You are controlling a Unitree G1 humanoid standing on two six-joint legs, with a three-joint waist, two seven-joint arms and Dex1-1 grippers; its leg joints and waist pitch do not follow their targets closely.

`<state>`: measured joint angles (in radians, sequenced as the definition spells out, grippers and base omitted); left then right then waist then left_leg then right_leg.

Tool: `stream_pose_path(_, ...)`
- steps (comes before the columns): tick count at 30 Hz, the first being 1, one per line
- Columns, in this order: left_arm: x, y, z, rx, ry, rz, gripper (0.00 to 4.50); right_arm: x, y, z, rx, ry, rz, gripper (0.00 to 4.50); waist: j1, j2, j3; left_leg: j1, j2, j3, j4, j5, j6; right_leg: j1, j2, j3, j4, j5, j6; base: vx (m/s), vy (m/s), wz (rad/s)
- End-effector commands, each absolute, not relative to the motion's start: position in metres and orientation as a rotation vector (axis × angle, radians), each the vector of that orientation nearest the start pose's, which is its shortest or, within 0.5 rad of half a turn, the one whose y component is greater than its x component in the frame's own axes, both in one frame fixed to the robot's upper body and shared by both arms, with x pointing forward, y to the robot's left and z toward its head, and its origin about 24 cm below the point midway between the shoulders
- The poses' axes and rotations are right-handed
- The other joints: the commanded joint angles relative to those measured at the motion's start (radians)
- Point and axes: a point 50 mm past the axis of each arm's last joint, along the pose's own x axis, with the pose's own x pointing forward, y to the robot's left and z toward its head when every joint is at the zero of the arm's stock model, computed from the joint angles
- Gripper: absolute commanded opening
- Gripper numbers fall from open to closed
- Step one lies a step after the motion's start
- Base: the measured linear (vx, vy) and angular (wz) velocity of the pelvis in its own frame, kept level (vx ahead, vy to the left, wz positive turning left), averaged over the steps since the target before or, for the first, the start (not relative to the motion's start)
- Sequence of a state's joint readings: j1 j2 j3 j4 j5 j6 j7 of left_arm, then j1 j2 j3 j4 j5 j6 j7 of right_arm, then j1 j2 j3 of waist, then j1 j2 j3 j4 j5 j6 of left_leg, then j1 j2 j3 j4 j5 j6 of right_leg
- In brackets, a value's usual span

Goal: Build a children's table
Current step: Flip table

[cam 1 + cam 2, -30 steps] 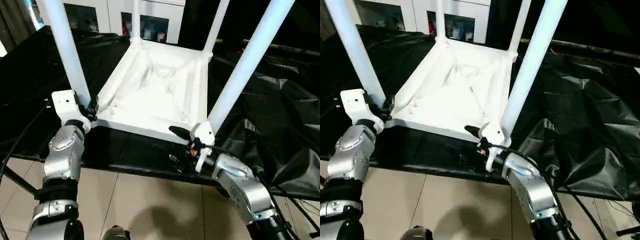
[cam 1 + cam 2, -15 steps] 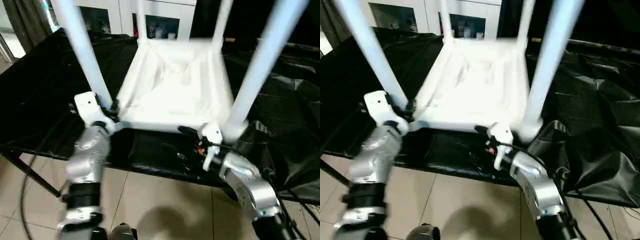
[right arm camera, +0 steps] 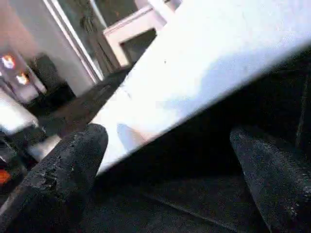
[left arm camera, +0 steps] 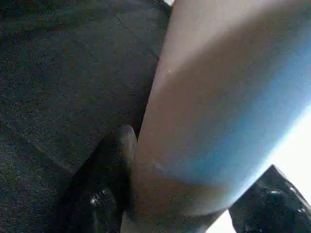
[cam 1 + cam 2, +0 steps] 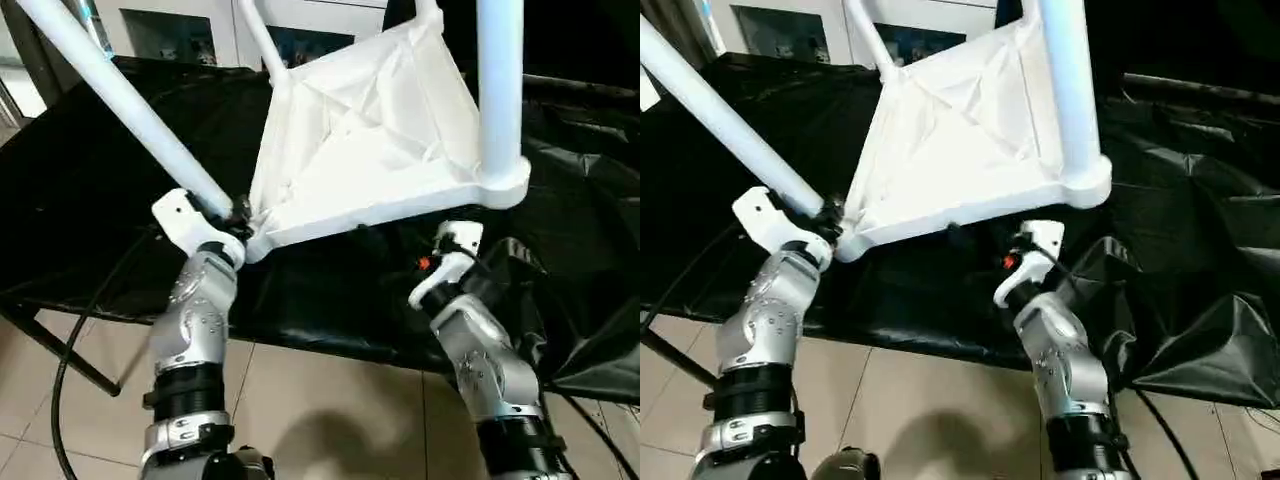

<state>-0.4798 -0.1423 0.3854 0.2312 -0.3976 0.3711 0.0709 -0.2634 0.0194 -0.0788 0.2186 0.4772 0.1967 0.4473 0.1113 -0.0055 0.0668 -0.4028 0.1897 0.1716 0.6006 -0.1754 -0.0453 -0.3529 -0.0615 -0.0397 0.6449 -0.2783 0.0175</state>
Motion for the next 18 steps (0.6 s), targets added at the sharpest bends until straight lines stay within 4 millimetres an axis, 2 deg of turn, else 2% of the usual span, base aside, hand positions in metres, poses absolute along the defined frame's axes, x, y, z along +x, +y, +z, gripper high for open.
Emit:
stream_pose_path(1, 0.333, 0.136, 0.082, -0.749, 0.136, 0.049, 2.38, 0.298, -0.115, 0.056, 0.604, 0.039, 0.501, 4.50, -0.006, -0.004, -0.057, 0.027, 0.047, -0.022, -0.070, -0.081, 0.065, 0.028, -0.081, 0.039, -0.068, 0.259, -0.204, 0.000, 0.000, 0.00)
stream_pose_path(2, 0.333, 0.137, 0.083, -0.751, 0.135, 0.052, 2.38, 0.300, -0.114, 0.056, 0.620, 0.041, 0.491, 4.50, -0.005, -0.012, -0.055, 0.026, 0.046, -0.021, -0.070, -0.065, 0.071, 0.030, -0.080, 0.039, -0.066, 0.266, -0.200, 0.000, 0.000, 0.00)
stream_pose_path(4, 0.333, 0.137, 0.083, -0.753, 0.134, 0.055, 2.38, 0.302, -0.113, 0.056, 0.646, 0.045, 0.473, 4.50, -0.007, -0.009, -0.055, 0.027, 0.046, -0.020, -0.070, -0.060, 0.071, 0.024, -0.080, 0.039, -0.066, 0.262, -0.200, 0.000, 0.000, 0.00)
stream_pose_path(5, 0.333, 0.137, 0.085, -0.749, 0.129, 0.056, 2.38, 0.310, -0.109, 0.059, 0.722, 0.039, 0.462, 4.50, -0.009, -0.016, -0.054, 0.026, 0.046, -0.019, -0.070, -0.061, 0.073, 0.024, -0.079, 0.039, -0.067, 0.262, -0.203, 0.000, 0.000, 0.00)
stream_pose_path(6, 0.333, 0.137, 0.086, -0.746, 0.127, 0.055, 2.38, 0.312, -0.107, 0.061, 0.753, 0.033, 0.470, 4.50, -0.009, -0.013, -0.053, 0.026, 0.046, -0.020, -0.072, -0.066, 0.073, 0.023, -0.080, 0.039, -0.065, 0.255, -0.208, 0.000, 0.000, 0.00)
stream_pose_path(7, 0.333, 0.137, 0.086, -0.744, 0.126, 0.055, 2.38, 0.314, -0.105, 0.064, 0.792, 0.023, 0.479, 4.50, -0.008, -0.012, -0.060, 0.027, 0.048, -0.019, -0.066, -0.035, 0.079, 0.023, -0.078, 0.039, -0.061, 0.289, -0.210, 0.000, 0.000, 0.00)
stream_pose_path(9, 0.332, 0.136, 0.087, -0.743, 0.126, 0.056, 2.38, 0.320, -0.103, 0.070, 0.855, -0.001, 0.486, 4.50, -0.007, -0.010, -0.060, 0.025, 0.047, -0.018, -0.063, 0.000, 0.095, 0.020, -0.076, 0.037, -0.055, 0.347, -0.210, 0.000, 0.000, 0.00)
stream_pose_path(12, 0.332, 0.133, 0.087, -0.737, 0.126, 0.050, 2.38, 0.329, -0.100, 0.073, 0.889, 0.002, 0.465, 4.50, -0.006, -0.011, -0.063, 0.022, 0.046, -0.016, -0.060, 0.021, 0.101, 0.020, -0.077, 0.035, -0.051, 0.380, -0.213, 0.000, 0.000, 0.00)
stream_pose_path(13, 0.331, 0.132, 0.087, -0.736, 0.126, 0.048, 2.38, 0.332, -0.099, 0.073, 0.881, 0.008, 0.467, 4.50, -0.006, -0.011, -0.062, 0.021, 0.046, -0.015, -0.060, 0.021, 0.100, 0.018, -0.077, 0.034, -0.051, 0.378, -0.215, 0.000, 0.000, 0.00)
stream_pose_path(14, 0.331, 0.131, 0.087, -0.736, 0.127, 0.045, 2.38, 0.334, -0.097, 0.073, 0.882, 0.015, 0.468, 4.50, -0.006, -0.011, -0.068, 0.021, 0.045, -0.015, -0.058, 0.023, 0.098, 0.023, -0.078, 0.034, -0.050, 0.379, -0.217, 0.000, 0.000, 0.00)
stream_pose_path(18, 0.329, 0.124, 0.087, -0.721, 0.135, 0.022, 2.38, 0.344, -0.091, 0.071, 0.917, 0.057, 0.448, 4.50, -0.005, -0.010, -0.066, 0.021, 0.046, -0.013, -0.059, 0.025, 0.095, 0.020, -0.078, 0.034, -0.050, 0.371, -0.220, 0.000, 0.000, 0.00)
